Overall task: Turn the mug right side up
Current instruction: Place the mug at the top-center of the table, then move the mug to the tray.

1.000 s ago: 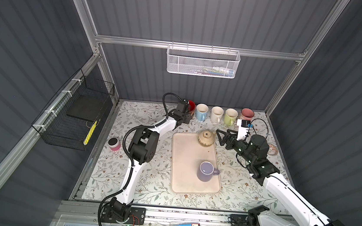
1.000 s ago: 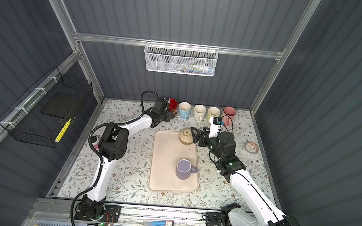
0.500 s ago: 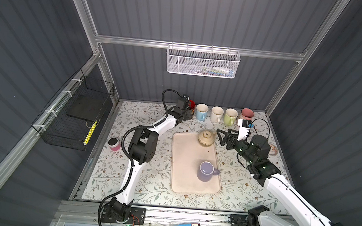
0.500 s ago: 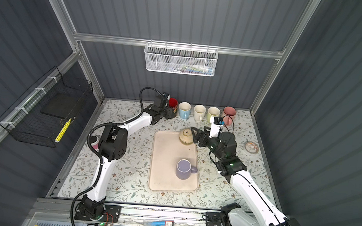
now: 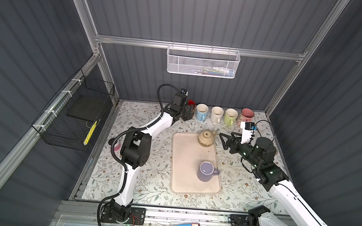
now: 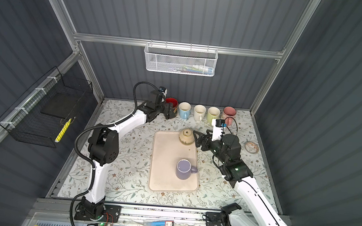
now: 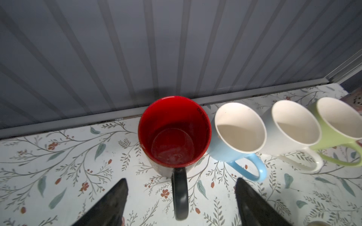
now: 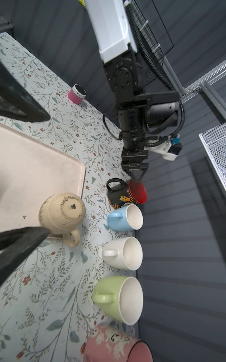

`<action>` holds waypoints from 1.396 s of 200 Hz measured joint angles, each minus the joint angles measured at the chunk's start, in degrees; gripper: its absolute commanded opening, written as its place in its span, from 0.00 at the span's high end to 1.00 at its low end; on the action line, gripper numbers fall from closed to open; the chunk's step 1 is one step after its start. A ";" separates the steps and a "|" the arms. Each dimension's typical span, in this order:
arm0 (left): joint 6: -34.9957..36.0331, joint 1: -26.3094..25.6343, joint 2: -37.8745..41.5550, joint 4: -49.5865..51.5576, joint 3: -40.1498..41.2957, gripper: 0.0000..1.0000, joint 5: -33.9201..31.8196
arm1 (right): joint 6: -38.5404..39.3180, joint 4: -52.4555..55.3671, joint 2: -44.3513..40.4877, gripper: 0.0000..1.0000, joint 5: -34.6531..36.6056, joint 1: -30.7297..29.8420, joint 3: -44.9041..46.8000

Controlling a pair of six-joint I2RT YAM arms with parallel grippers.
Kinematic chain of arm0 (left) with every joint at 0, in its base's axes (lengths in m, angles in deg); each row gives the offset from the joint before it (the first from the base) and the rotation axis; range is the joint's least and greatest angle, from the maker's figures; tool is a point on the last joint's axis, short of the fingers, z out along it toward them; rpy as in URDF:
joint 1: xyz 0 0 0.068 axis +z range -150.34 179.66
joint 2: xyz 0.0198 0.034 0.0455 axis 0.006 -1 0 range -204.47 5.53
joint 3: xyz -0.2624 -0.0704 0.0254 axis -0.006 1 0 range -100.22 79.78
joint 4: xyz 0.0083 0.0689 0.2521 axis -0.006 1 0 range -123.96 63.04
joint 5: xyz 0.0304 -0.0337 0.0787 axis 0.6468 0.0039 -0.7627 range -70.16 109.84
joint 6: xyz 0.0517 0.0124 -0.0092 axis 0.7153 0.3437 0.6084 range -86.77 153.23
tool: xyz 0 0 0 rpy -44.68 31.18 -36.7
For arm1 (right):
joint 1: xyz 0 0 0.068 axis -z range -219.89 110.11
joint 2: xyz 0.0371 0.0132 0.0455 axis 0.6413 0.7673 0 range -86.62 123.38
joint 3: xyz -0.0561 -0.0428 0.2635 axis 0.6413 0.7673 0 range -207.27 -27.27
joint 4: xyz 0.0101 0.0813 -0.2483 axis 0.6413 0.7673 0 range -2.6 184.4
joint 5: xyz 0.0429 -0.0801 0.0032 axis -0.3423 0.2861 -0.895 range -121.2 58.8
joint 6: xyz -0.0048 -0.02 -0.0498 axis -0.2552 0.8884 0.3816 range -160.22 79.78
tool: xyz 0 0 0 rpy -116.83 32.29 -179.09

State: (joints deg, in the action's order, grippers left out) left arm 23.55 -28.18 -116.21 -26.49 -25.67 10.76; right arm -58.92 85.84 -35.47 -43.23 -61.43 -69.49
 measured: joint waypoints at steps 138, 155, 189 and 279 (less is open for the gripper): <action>-7.08 -1.49 35.30 -0.57 34.84 0.00 3.76 | 11.37 21.49 0.59 0.21 -4.57 -0.70 -1.03; -8.96 -1.57 39.80 -0.59 39.12 0.00 5.25 | 10.91 23.63 1.36 0.22 -4.98 -2.08 -1.03; -12.20 -2.25 46.97 -0.59 47.08 0.00 7.61 | 9.99 27.54 2.95 0.19 -5.77 -5.05 -0.66; -15.47 -4.24 55.08 -0.68 56.78 0.00 9.35 | 7.98 30.05 6.38 0.10 -2.54 -13.40 2.67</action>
State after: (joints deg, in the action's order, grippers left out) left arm 8.08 -32.42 -61.13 -27.17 31.12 20.12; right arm -50.94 115.89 -29.08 -45.77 -74.83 -66.82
